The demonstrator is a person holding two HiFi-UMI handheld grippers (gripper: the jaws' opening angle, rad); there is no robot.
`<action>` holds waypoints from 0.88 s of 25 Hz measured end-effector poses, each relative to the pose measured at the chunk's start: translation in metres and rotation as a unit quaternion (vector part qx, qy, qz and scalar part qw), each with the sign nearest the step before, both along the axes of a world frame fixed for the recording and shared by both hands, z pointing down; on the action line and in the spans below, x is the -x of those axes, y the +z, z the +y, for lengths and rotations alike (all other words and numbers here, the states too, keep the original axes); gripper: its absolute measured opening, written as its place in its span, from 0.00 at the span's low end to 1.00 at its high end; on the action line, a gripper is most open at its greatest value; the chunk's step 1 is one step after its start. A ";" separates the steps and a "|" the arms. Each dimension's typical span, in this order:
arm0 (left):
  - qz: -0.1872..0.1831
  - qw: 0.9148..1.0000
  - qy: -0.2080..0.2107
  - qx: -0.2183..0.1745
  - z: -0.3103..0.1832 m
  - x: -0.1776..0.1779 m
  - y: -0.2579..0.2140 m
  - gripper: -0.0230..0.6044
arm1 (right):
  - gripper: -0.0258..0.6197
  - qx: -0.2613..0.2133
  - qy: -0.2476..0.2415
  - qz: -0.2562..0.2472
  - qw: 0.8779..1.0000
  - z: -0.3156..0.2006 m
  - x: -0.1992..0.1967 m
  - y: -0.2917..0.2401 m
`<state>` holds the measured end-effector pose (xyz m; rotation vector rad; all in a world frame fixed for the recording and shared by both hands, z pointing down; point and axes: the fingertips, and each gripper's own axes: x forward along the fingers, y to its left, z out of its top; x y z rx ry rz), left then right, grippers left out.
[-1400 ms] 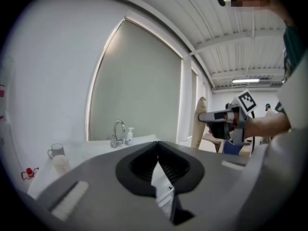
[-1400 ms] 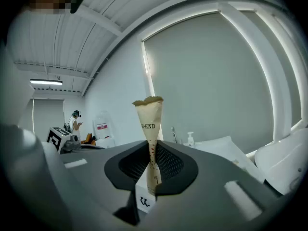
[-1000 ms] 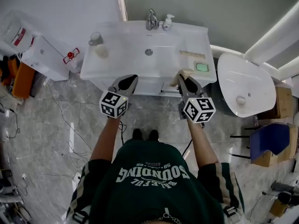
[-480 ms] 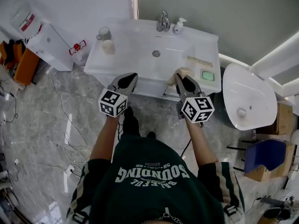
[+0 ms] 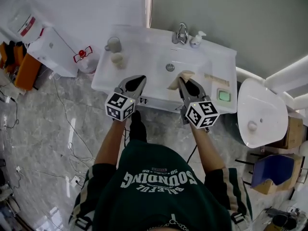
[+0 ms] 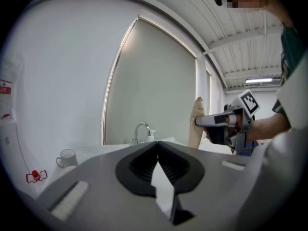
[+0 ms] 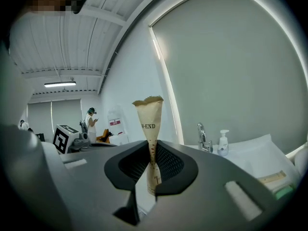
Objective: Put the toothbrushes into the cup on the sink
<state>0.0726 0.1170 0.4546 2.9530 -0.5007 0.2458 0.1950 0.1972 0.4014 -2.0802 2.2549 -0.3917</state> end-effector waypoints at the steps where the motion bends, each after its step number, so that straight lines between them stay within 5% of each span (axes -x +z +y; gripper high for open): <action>1: -0.001 1.000 0.006 0.001 -0.013 -0.003 0.001 0.12 | 0.10 0.002 0.002 0.000 1.000 -0.014 0.000 0.001; 13: -0.017 0.996 0.082 0.001 -0.159 -0.023 0.009 0.12 | 0.10 0.027 0.032 -0.004 0.999 -0.175 0.010 0.008; 22: -0.018 0.997 0.072 0.016 -0.223 -0.010 0.019 0.12 | 0.10 0.042 0.008 -0.006 0.999 -0.246 0.033 0.020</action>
